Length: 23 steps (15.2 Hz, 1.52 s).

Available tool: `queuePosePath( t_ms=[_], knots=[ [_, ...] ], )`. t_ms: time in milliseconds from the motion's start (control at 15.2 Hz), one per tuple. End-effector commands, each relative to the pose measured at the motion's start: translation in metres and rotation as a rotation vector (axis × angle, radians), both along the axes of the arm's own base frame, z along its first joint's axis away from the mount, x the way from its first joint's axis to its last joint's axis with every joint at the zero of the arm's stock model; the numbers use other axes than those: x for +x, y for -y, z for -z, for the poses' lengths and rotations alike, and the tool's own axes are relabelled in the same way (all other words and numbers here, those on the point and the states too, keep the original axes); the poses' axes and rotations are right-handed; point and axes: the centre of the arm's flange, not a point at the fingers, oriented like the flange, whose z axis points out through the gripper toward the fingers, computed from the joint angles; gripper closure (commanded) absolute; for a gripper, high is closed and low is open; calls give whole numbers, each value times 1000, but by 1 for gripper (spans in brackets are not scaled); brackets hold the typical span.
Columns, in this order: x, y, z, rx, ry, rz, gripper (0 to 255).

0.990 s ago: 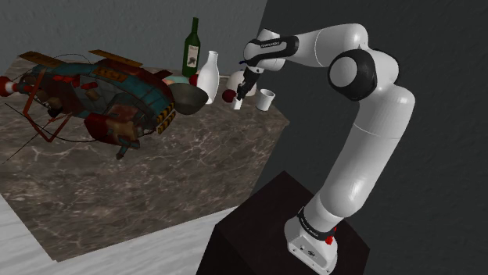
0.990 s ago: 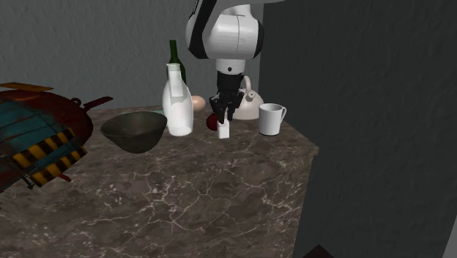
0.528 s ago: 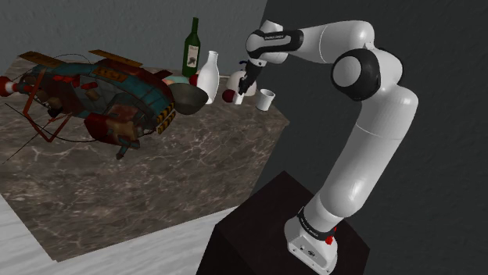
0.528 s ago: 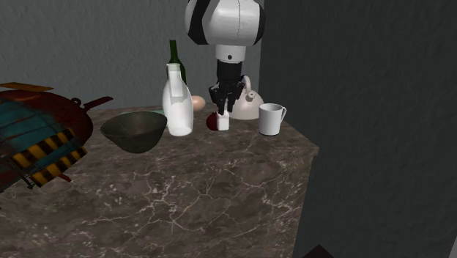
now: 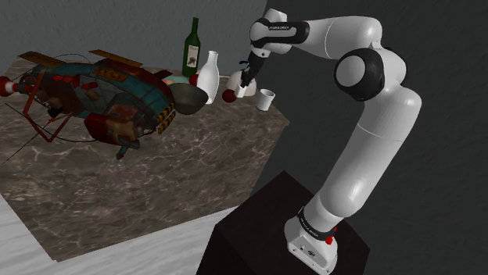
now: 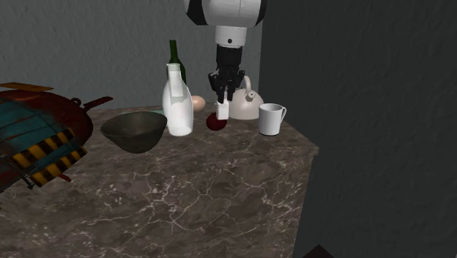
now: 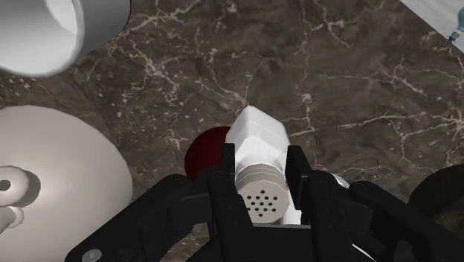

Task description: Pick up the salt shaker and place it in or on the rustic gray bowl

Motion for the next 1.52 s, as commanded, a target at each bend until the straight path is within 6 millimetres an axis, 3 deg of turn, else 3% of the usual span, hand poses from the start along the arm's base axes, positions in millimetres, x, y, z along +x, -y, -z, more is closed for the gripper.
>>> queuePosePath(
  t_ms=[0,1122,1452],
  knots=[
    [0,0,-11,0,-1,0,255],
    [0,0,-98,0,-1,0,255],
    [16,-63,-107,0,-1,0,255]
  ],
)
